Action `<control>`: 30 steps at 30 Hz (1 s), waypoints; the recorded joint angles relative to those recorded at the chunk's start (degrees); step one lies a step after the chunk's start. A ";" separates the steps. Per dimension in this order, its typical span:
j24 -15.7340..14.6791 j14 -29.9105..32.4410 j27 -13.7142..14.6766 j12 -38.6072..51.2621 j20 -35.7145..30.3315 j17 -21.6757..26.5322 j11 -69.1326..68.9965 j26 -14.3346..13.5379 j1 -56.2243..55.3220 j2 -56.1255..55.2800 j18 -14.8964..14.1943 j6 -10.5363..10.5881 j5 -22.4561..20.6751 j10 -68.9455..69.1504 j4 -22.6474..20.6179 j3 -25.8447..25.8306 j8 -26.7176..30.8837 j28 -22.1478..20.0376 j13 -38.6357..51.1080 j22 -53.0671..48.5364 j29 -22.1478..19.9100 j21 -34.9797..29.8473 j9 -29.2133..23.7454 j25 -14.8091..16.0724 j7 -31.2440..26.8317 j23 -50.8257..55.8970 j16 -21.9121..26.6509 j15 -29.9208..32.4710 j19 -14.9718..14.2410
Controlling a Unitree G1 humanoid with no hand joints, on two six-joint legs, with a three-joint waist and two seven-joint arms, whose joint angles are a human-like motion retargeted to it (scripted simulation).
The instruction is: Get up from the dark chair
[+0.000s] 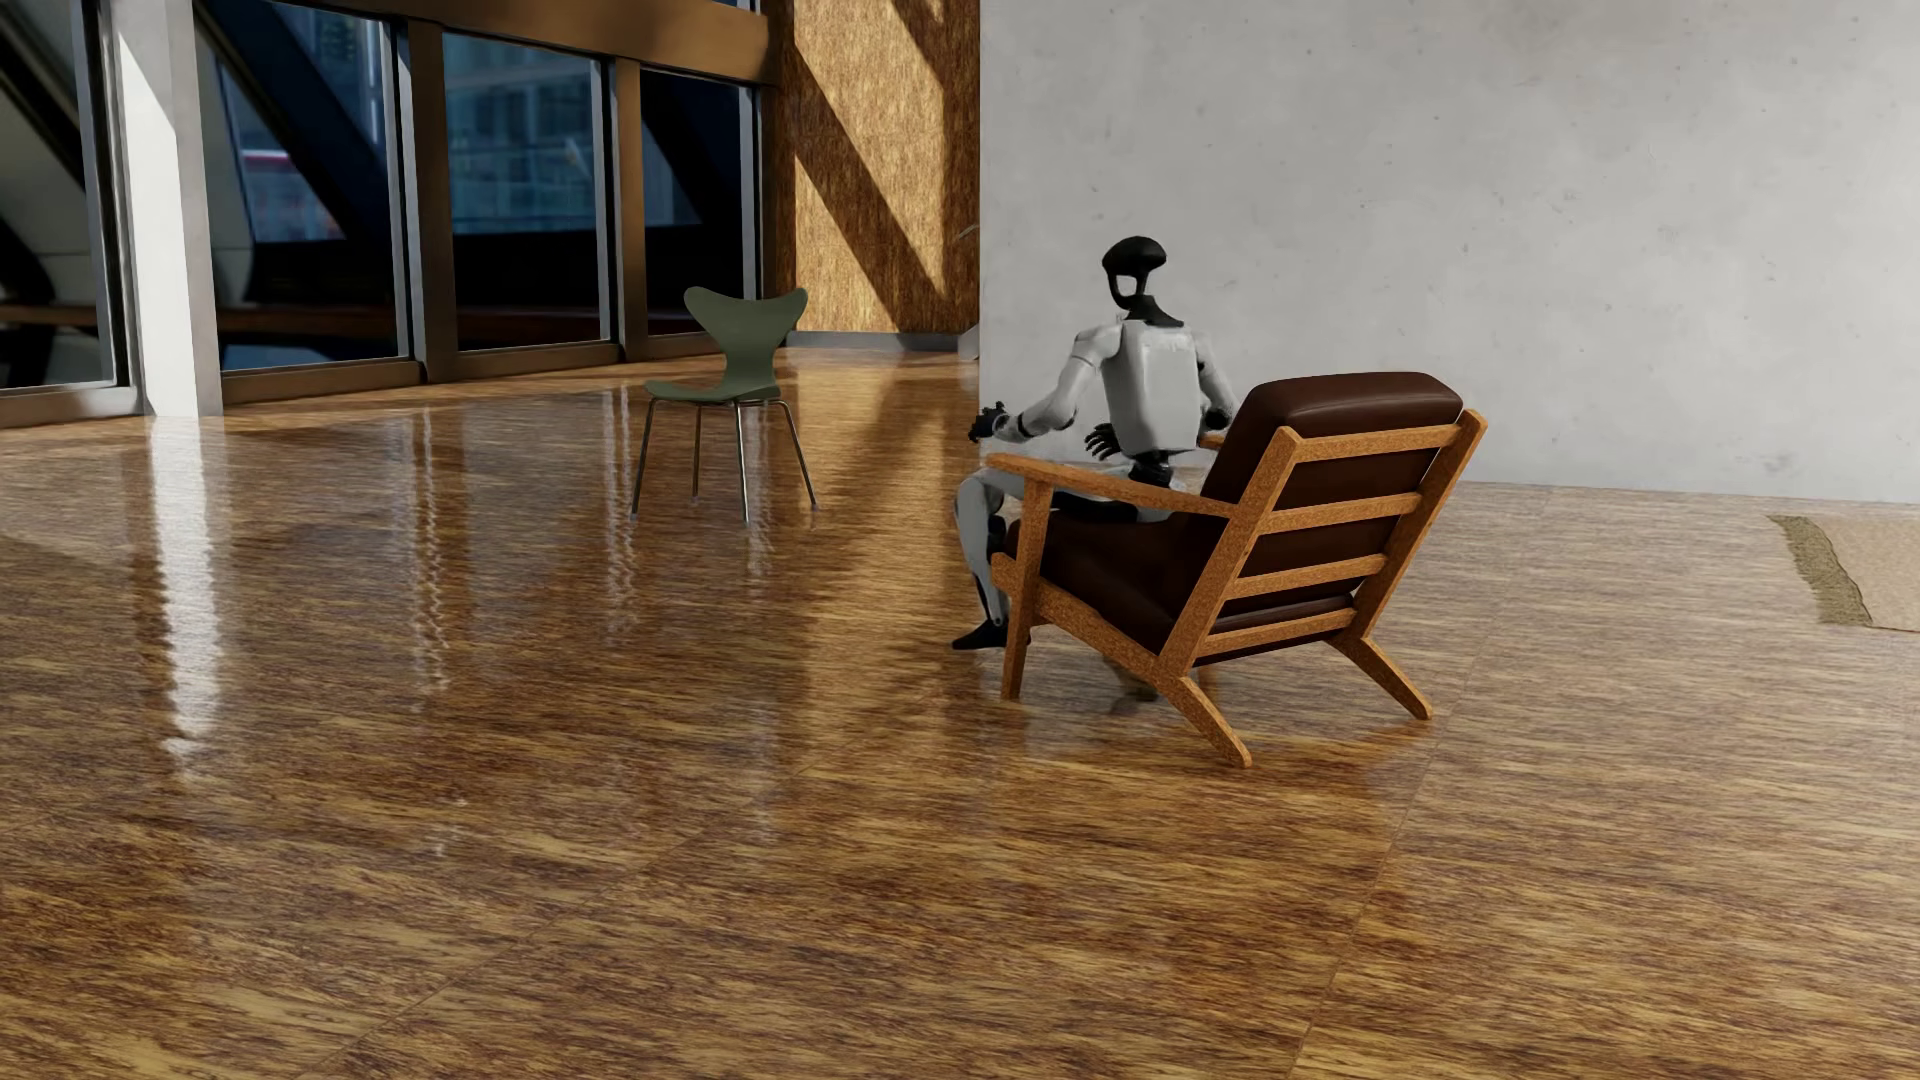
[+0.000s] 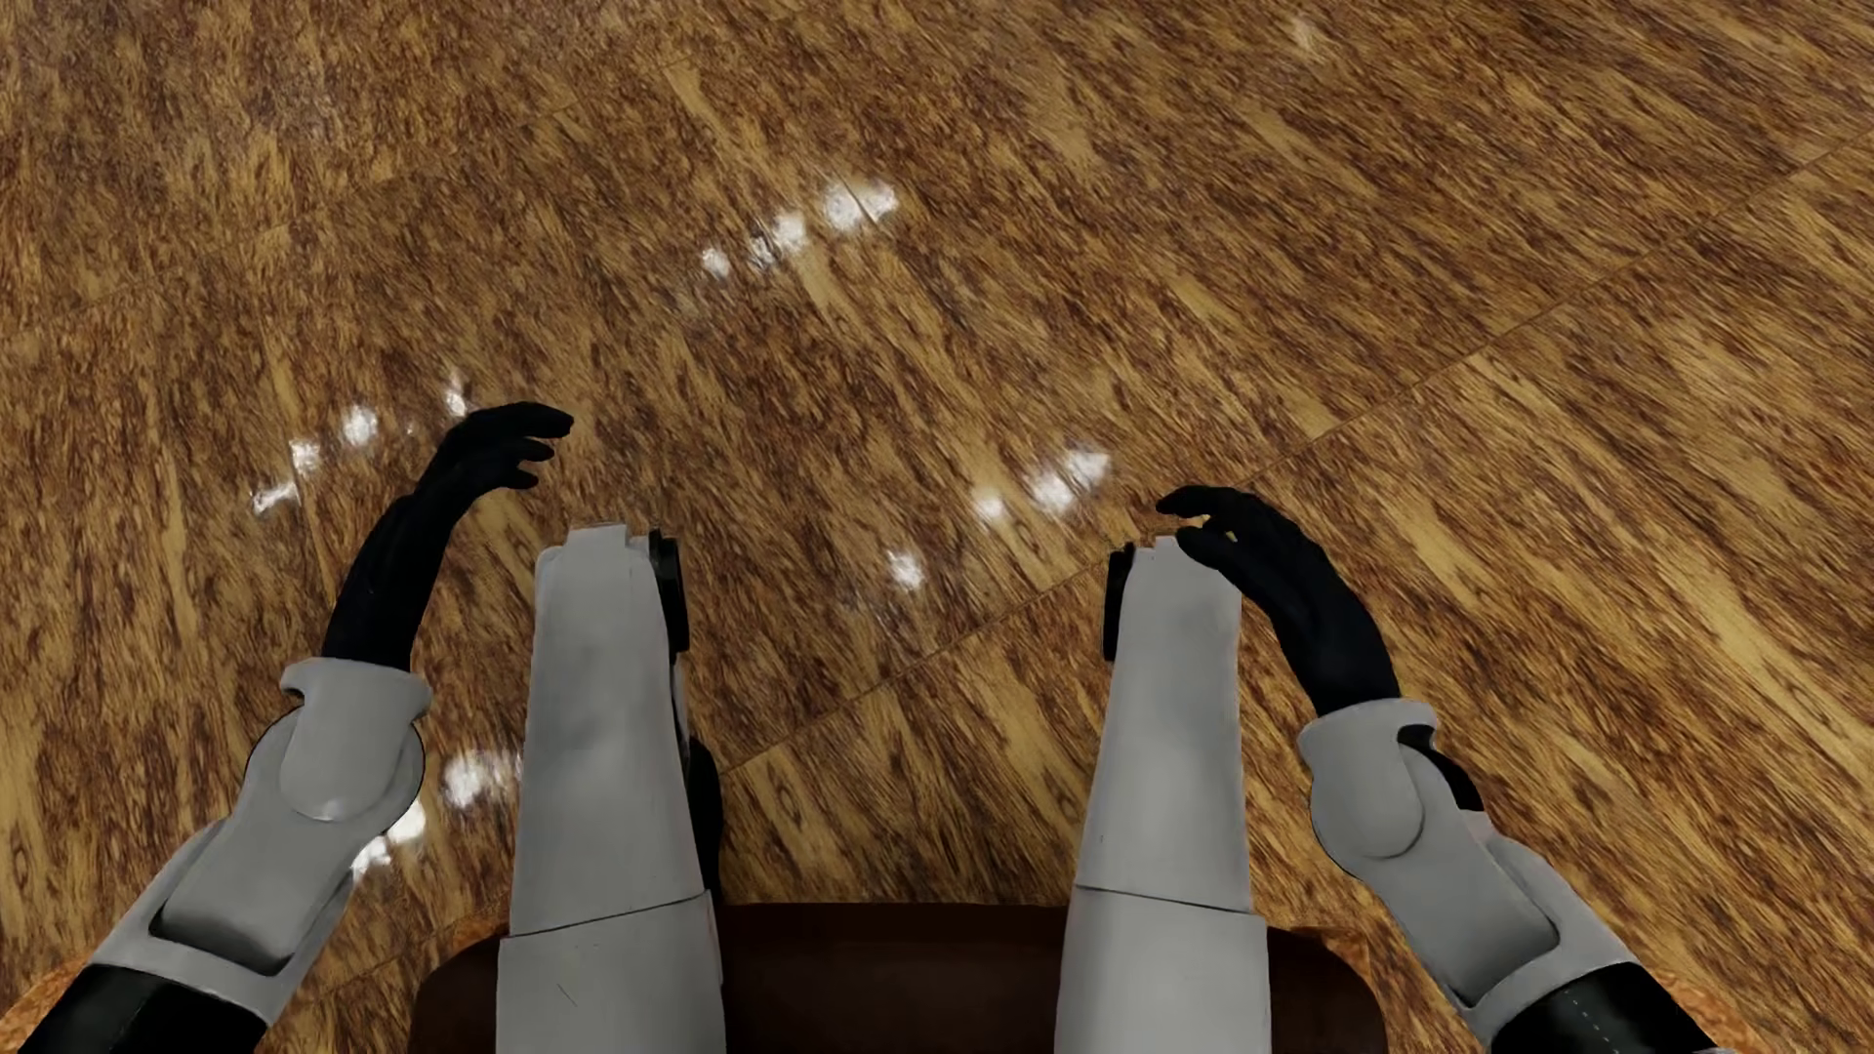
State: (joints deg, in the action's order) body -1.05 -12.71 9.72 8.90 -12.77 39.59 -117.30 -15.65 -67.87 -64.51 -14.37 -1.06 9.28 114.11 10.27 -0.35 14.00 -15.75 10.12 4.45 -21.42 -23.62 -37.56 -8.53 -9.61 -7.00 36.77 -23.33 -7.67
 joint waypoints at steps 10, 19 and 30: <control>-0.24 -2.74 8.55 50.61 -42.49 16.68 -0.74 -7.16 -15.66 -14.67 -2.04 -0.07 -0.23 1.43 -1.14 0.00 2.06 7.92 52.47 -15.48 2.01 -48.01 -10.14 -3.22 -1.58 13.11 19.03 -1.74 -2.39; 4.26 -5.55 9.95 48.14 -39.56 12.72 17.38 -7.20 -9.88 -10.48 1.31 -0.19 -1.67 -15.92 -3.29 0.31 -1.46 8.60 48.88 -7.42 3.18 -44.05 -10.73 -5.99 1.54 6.21 13.45 -1.49 -0.51; 17.27 9.68 -0.09 22.19 -22.23 -21.91 77.98 6.36 41.08 37.29 8.80 1.93 -4.20 -79.64 -7.97 -0.17 -12.44 24.41 20.76 52.96 28.85 -17.78 9.12 -9.37 9.89 -45.75 -21.00 13.43 6.34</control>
State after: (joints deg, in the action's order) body 16.22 -3.04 9.64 31.09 -35.01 17.68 -39.31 -9.29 -26.79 -27.22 -5.57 0.87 5.08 34.47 2.31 -0.52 1.55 8.66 30.88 57.41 7.43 -41.40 -28.44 -17.90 0.29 -52.75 15.78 -9.90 -1.32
